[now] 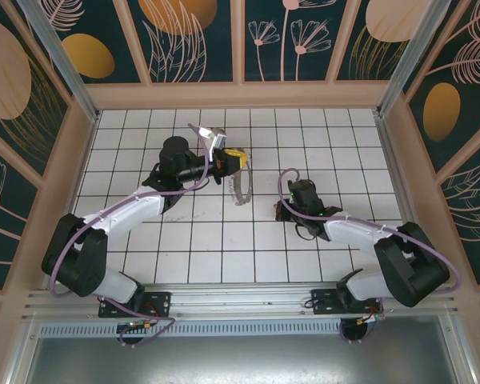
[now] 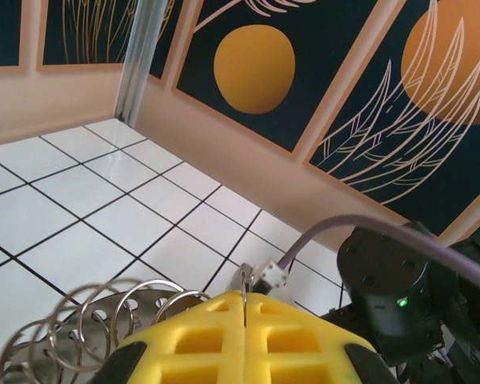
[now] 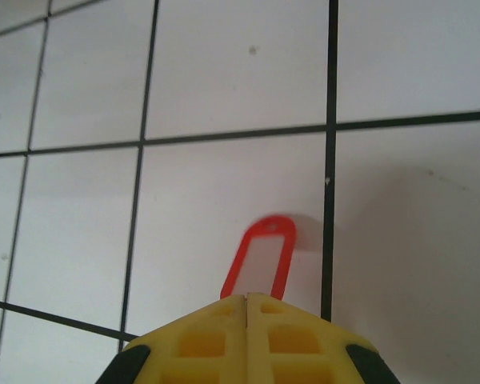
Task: Put the keys on the keyring
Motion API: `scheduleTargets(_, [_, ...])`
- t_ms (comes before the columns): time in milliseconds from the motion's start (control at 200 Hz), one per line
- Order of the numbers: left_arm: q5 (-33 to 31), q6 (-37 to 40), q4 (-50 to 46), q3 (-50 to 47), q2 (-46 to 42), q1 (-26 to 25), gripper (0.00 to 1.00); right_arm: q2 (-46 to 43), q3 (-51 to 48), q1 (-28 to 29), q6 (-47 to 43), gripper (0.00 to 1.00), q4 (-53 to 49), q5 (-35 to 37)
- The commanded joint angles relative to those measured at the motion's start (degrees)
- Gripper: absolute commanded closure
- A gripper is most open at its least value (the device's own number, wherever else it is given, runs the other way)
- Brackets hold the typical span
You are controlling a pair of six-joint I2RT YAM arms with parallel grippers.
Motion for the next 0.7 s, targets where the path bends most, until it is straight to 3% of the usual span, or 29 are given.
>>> scheduleTargets(0, [-0.04, -0.35, 3.29, -0.58, -1.55, -0.36, 1.0, 2.07, -1.09, 0.66, 1.5, 1.0, 1.94, 1.85])
scheduleTargets(260, [0.2, -0.87, 4.66, -1.24, -1.47, -0.37, 1.0, 3.77, -1.03, 0.97, 2.41, 1.0, 2.68, 1.51])
scheduleTargets(420, [0.44, -1.36, 5.55, -1.54, -1.45, -0.35, 1.0, 1.72, -0.36, 0.97, 3.23, 0.79, 1.13, 1.49])
scheduleTargets(510, [0.7, -1.66, 6.08, -1.6, -1.38, -0.43, 1.0, 0.14, 0.19, 0.97, 3.84, 0.72, -0.25, 1.69])
scheduleTargets(691, [0.76, -1.96, 6.64, -1.72, -1.47, -0.42, 1.0, -2.73, 1.28, 0.95, 5.61, 0.7, -4.61, 2.25])
